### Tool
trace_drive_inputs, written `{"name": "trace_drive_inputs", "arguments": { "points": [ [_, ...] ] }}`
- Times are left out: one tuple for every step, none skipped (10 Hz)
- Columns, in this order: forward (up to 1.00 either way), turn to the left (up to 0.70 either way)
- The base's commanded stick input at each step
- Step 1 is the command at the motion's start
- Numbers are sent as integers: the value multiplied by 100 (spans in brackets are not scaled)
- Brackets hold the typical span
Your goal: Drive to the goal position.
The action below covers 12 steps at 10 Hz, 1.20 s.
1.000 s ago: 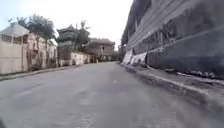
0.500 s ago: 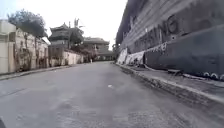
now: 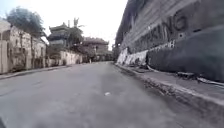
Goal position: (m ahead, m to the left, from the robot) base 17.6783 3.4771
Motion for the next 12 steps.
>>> {"name": "trace_drive_inputs", "arguments": {
  "points": [
    [100,-1],
    [100,0],
    [100,0],
    [100,0],
    [100,0],
    [100,0],
    [100,0],
    [100,0],
    [100,0],
    [100,0],
    [100,0],
    [100,0]
  ]
}}
